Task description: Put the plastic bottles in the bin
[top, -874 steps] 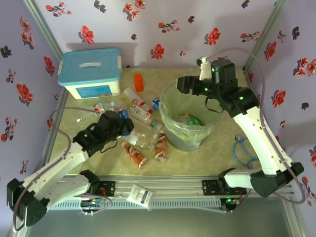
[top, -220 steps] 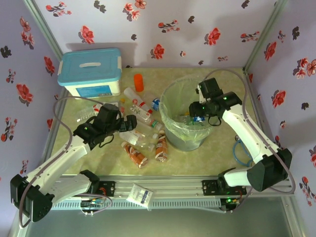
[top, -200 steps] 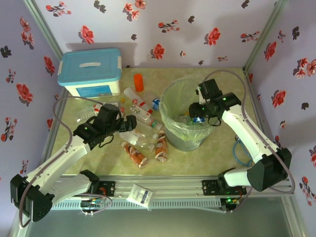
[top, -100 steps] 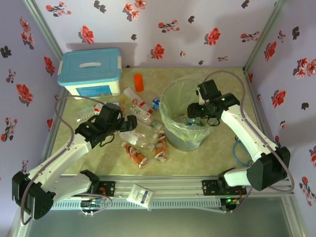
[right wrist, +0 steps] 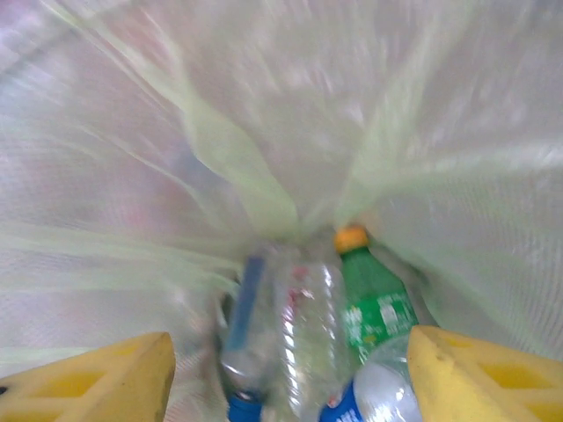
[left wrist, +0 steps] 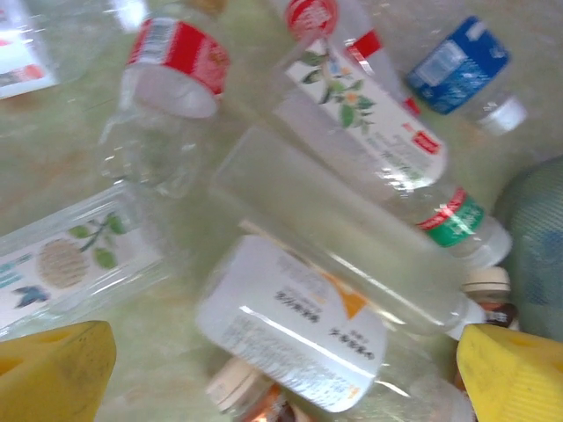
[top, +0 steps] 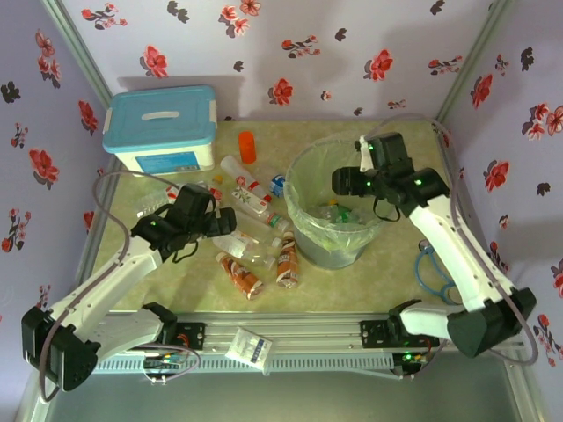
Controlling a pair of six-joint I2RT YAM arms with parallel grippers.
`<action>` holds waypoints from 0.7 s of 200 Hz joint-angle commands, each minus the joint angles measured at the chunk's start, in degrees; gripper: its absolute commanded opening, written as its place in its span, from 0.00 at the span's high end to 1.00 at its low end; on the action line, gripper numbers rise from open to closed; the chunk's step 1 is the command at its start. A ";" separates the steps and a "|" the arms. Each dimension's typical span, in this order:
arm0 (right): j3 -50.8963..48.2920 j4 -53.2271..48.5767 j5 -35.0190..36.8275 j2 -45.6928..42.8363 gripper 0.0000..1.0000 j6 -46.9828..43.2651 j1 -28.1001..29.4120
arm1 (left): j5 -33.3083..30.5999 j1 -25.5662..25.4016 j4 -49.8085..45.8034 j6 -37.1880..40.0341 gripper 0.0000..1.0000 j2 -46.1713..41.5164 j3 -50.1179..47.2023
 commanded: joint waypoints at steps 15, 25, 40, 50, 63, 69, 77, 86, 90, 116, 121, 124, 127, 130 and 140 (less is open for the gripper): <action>1.81 7.92 -1.45 -4.37 0.28 1.52 0.34 | -7.01 4.14 -7.35 -2.86 0.00 -3.12 -1.57; 1.74 8.55 -0.72 -4.72 0.27 1.48 0.38 | -8.03 6.12 -7.01 -3.88 0.00 -4.12 -3.28; 1.27 9.30 0.02 -4.95 0.27 1.40 0.34 | -8.58 9.39 -4.41 -5.22 0.00 -5.80 -7.15; 1.11 9.32 0.18 -5.04 0.27 1.56 0.34 | -8.46 11.09 -1.88 -5.85 0.00 -6.84 -9.78; 0.75 9.19 0.07 -5.38 0.27 1.90 0.34 | -8.44 13.06 1.10 -5.70 0.00 -7.69 -12.31; 0.60 9.03 0.16 -5.59 0.27 1.92 0.36 | -8.14 13.91 1.83 -5.41 0.00 -7.60 -12.84; 0.71 8.59 0.66 -5.94 0.27 1.72 0.36 | -8.03 15.20 2.31 -4.62 0.00 -7.27 -12.99; 0.84 7.74 1.49 -6.26 0.27 1.28 0.36 | -8.09 16.38 2.42 -3.83 0.00 -6.40 -12.90; 0.91 7.39 1.87 -6.35 0.27 1.14 0.34 | -7.91 16.93 2.34 -3.55 0.00 -5.96 -12.76; 0.23 6.90 3.15 -7.26 0.27 0.83 0.28 | -7.36 18.05 3.36 -3.34 0.00 -4.26 -13.90; -0.01 7.01 3.15 -7.40 0.27 0.99 0.35 | -6.92 18.23 3.88 -3.60 0.00 -4.10 -14.45; -0.10 7.05 3.12 -7.44 0.27 1.10 0.34 | -6.57 18.34 4.18 -3.88 0.00 -4.04 -14.77; -0.20 7.09 3.11 -7.49 0.27 1.20 0.34 | -6.28 18.51 4.42 -4.03 0.00 -4.12 -15.12; -0.29 7.10 3.04 -7.53 0.27 1.28 0.31 | -6.03 18.62 4.68 -4.16 0.00 -4.13 -15.44; -0.50 7.04 2.84 -7.71 0.27 1.39 0.34 | -5.98 18.75 5.45 -4.25 0.00 -4.50 -16.18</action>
